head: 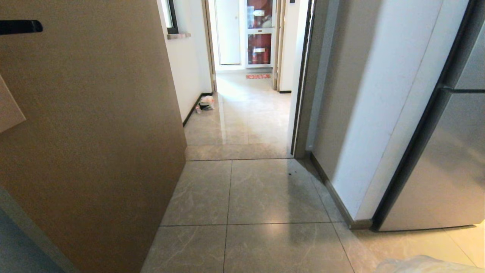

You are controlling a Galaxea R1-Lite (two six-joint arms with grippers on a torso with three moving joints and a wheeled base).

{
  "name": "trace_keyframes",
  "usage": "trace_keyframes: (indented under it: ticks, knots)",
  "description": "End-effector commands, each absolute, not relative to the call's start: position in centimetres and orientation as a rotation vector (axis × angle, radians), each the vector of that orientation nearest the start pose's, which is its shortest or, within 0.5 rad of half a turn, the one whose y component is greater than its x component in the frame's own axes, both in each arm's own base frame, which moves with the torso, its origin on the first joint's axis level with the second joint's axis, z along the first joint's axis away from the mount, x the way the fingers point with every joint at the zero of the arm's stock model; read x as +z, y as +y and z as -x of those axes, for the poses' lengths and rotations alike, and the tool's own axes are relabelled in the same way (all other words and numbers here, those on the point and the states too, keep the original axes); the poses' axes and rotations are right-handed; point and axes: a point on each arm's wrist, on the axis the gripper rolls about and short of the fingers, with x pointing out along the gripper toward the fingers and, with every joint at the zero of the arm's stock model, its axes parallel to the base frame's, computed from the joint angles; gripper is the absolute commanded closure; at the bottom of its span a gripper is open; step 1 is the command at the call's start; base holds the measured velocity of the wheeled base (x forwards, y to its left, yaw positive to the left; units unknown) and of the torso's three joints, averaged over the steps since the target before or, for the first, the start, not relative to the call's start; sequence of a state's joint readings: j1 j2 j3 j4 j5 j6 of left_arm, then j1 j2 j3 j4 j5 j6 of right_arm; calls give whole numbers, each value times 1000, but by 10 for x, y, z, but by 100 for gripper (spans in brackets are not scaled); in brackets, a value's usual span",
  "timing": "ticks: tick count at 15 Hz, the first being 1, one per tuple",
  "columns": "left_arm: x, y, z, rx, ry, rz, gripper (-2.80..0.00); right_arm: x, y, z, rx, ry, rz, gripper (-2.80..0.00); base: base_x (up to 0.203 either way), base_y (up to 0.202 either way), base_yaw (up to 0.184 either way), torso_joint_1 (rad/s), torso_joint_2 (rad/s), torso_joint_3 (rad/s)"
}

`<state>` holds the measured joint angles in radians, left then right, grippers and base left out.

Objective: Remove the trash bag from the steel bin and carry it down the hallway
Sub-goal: Put the trash bag at the door

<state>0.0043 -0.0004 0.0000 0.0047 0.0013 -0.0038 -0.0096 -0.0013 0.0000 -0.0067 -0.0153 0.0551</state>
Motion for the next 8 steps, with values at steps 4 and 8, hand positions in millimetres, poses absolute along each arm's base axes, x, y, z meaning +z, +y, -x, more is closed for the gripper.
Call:
trace_keyframes:
  ticks: [4, 8]
  knots:
    - [74, 0, 23, 6, 8, 3, 0, 76, 0, 23, -24, -7, -55, 0, 192, 0, 1, 0, 2, 4]
    - [74, 0, 23, 6, 6, 2, 0, 76, 0, 23, -24, -8, -55, 0, 193, 0, 2, 3, 4, 1]
